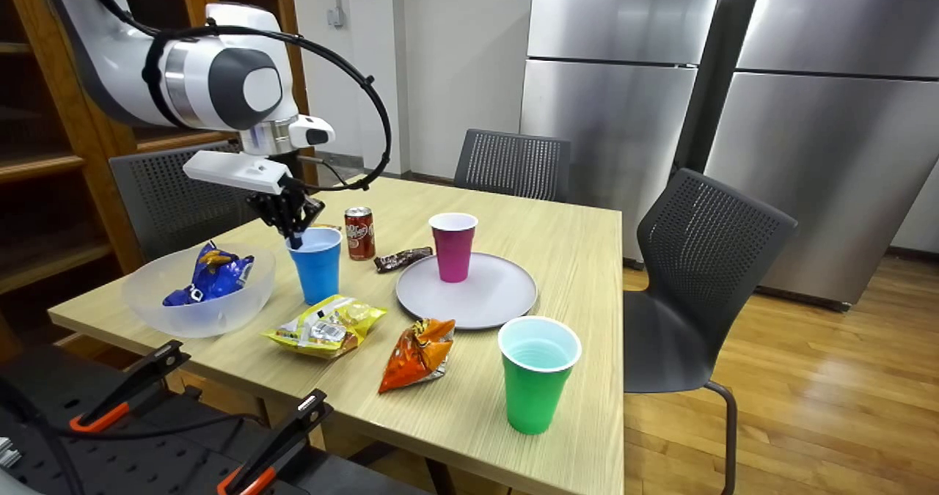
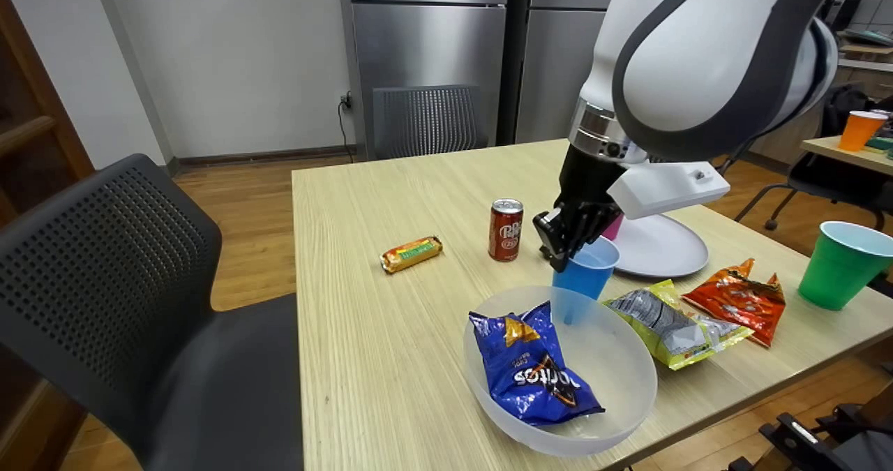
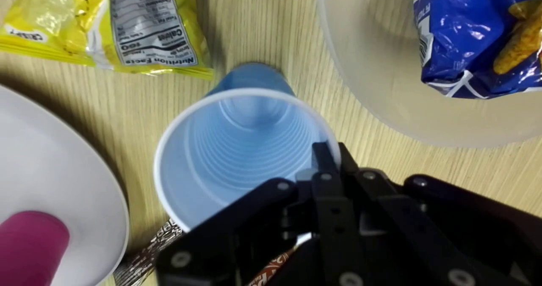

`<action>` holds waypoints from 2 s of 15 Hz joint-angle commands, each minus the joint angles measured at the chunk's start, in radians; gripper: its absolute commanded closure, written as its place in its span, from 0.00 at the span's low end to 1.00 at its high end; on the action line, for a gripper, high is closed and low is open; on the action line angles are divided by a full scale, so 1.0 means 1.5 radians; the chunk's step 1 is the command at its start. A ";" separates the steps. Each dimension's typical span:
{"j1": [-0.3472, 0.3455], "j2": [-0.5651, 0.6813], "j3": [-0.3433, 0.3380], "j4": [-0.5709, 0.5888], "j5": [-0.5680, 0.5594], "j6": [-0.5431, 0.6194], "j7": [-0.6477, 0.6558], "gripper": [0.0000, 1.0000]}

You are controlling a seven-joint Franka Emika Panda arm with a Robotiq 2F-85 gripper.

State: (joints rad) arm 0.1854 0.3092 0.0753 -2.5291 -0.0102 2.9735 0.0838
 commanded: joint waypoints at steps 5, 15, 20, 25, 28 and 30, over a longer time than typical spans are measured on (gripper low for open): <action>0.055 -0.050 -0.049 -0.026 -0.044 -0.005 0.048 0.99; 0.129 -0.149 -0.171 -0.067 -0.188 -0.002 0.159 0.99; 0.114 -0.183 -0.201 -0.072 -0.213 -0.017 0.149 0.99; 0.096 -0.194 -0.229 -0.070 -0.191 -0.027 0.113 0.99; 0.079 -0.200 -0.233 -0.072 -0.145 -0.039 0.058 0.99; -0.002 -0.209 -0.154 -0.071 -0.090 -0.065 -0.006 0.99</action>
State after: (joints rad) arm 0.2947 0.0535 -0.2586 -2.6186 -0.2354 2.9483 0.2009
